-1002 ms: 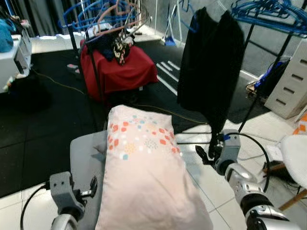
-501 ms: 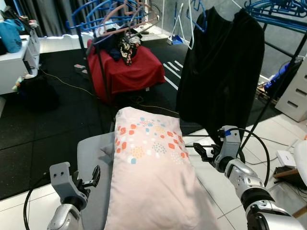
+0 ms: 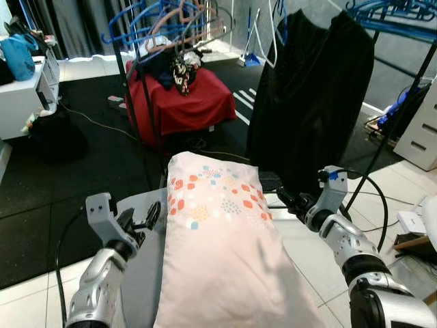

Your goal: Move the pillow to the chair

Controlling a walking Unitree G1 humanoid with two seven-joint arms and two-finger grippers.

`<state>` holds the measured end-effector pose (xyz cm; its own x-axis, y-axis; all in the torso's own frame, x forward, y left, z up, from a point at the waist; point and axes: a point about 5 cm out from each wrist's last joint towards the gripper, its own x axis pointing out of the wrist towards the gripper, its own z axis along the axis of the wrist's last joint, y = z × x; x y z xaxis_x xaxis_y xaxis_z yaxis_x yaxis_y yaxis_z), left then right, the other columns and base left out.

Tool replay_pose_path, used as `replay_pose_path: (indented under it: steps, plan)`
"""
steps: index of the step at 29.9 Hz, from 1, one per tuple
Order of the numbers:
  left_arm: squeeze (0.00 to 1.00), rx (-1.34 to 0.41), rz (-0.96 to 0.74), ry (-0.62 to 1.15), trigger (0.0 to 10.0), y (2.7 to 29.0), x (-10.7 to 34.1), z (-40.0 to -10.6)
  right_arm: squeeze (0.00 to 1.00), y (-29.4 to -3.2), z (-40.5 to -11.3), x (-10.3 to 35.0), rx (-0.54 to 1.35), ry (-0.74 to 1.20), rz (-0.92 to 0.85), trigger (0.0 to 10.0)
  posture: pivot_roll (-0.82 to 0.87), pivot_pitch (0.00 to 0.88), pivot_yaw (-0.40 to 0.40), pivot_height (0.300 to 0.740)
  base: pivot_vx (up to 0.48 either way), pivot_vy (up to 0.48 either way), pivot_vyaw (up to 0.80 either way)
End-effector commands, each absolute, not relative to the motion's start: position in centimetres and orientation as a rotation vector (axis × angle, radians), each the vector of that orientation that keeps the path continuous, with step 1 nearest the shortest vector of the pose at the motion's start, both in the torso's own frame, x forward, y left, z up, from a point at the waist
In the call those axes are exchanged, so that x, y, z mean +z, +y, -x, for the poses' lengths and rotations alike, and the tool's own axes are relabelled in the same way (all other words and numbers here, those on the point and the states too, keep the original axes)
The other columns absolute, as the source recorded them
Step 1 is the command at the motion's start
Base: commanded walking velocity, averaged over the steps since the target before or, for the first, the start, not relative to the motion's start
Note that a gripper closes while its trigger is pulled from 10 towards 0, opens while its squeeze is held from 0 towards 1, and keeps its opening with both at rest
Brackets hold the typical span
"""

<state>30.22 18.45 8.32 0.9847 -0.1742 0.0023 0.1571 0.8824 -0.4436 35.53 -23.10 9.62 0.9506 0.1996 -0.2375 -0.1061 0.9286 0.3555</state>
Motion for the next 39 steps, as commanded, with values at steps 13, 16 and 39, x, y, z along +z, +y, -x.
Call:
replay_pose_path:
  steps: [13, 16, 39]
  plan:
    - [0.0, -0.052, 0.335, 0.074, 10.0, 20.6, 8.6, -31.7, 0.0, -23.5, -35.6, 11.2, 0.208, 0.205, -0.419, 10.0, -0.19, 0.08, 0.05, 0.595, 0.0, 0.0, 0.0]
    - [0.0, -0.046, 0.36, 0.086, 10.0, 21.0, 8.3, -31.5, 0.0, -24.1, -35.4, 11.5, 0.191, 0.18, -0.455, 10.0, -0.19, 0.091, 0.058, 0.585, 0.0, 0.0, 0.0]
    - [0.0, -0.103, 1.04, 0.061, 10.0, 19.9, 9.6, -34.8, 0.0, -23.2, -34.3, 9.9, 0.219, 0.266, -0.719, 10.0, -0.21, 0.153, 0.054, 0.54, 0.0, 0.0, 0.0]
